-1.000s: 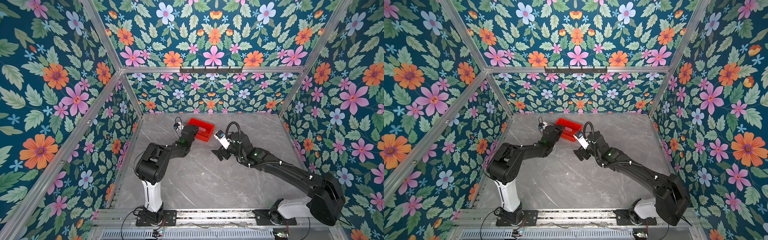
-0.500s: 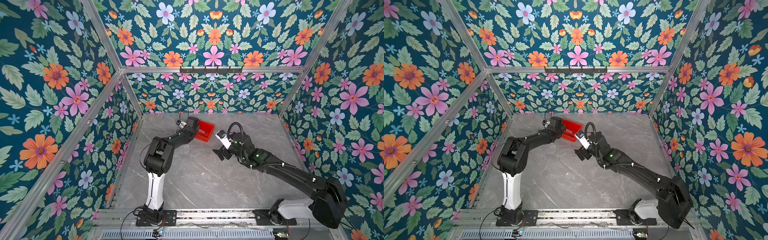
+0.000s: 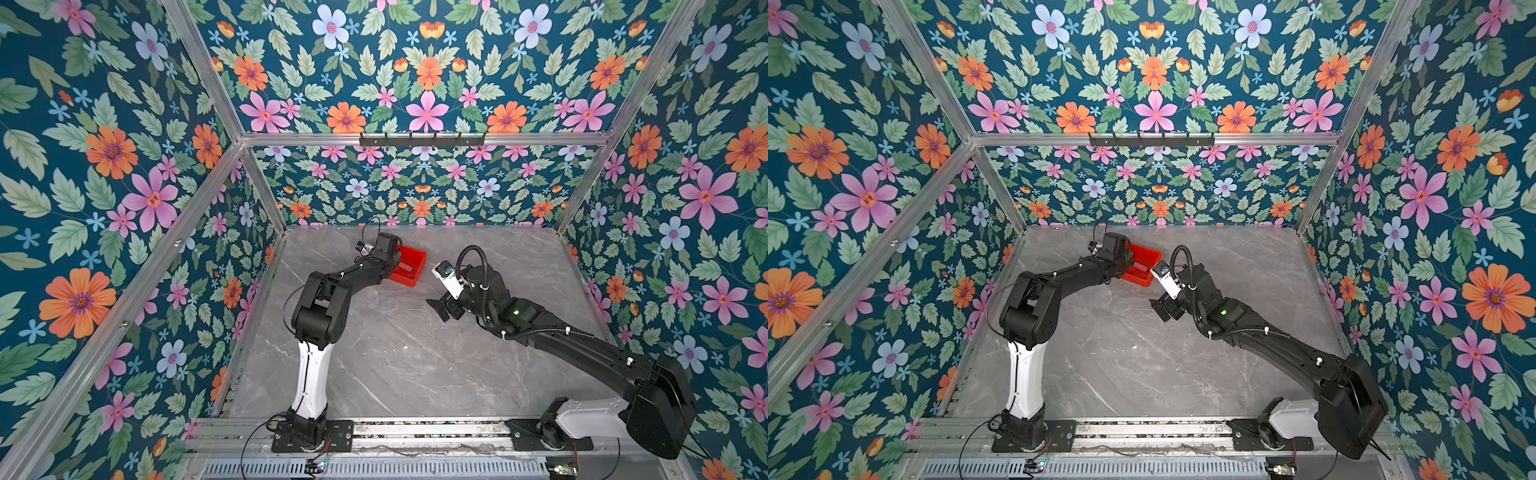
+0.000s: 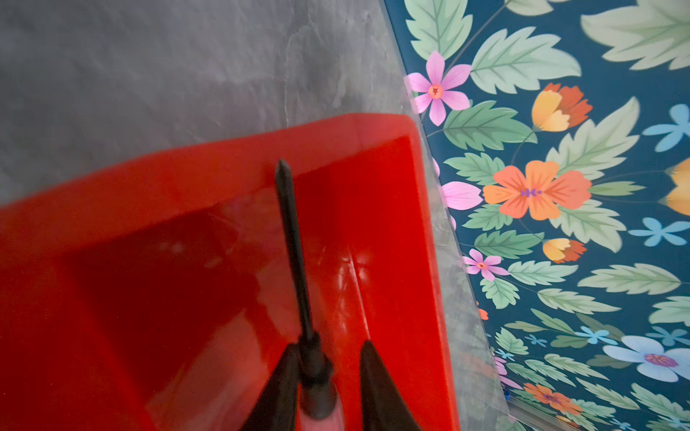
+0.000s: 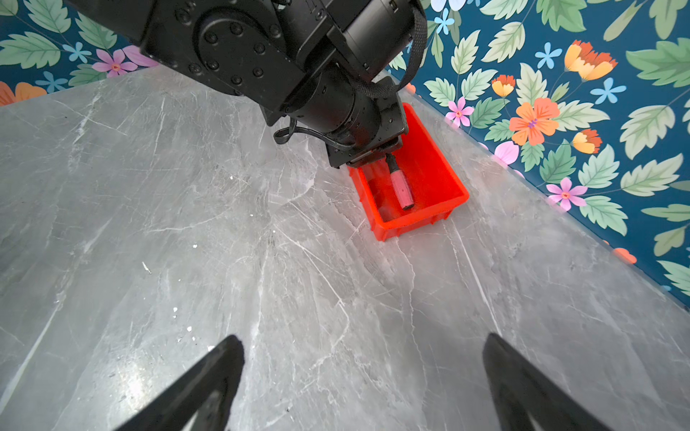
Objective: Put the screwdriver in the bin
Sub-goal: Place the screwdriver in the bin.
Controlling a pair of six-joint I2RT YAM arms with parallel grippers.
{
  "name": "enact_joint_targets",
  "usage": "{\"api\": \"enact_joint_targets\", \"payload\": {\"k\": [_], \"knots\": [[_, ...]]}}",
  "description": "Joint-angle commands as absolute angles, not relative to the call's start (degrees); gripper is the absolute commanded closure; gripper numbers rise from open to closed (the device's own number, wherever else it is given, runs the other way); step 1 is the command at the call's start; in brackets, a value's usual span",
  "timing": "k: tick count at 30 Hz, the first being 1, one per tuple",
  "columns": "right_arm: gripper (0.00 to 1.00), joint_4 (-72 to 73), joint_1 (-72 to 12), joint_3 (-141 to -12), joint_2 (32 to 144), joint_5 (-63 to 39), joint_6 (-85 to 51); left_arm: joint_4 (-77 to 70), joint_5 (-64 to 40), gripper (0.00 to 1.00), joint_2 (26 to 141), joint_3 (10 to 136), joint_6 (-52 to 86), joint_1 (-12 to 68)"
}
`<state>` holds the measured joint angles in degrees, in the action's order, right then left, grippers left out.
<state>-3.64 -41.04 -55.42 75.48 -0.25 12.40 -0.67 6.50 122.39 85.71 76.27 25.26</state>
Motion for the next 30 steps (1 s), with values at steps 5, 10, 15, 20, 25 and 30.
{"api": "enact_joint_targets", "payload": {"k": [5,10,15,20,25,30], "knots": [[0.01,-2.5,-41.1,-55.2,75.2,0.3,13.2,-0.2,7.5,0.4,119.5,84.8,74.2,25.2],[0.01,-2.0,-41.1,-55.0,75.2,0.4,12.8,-0.7,7.8,0.31,116.5,84.0,72.9,25.2],[0.01,-1.4,-41.1,-54.7,75.0,0.4,12.1,-1.5,8.7,0.27,112.0,81.4,71.1,25.3],[0.01,-0.1,-40.6,-54.0,73.9,0.2,10.5,-1.6,11.7,0.18,106.4,77.2,65.9,25.4],[0.01,1.8,-38.4,-52.3,72.0,-1.3,7.2,-2.2,15.4,0.09,101.3,72.6,57.5,25.4],[0.01,3.4,-36.8,-50.5,70.1,-1.9,5.1,-12.5,16.4,0.0,95.9,64.4,44.0,25.4]]}}
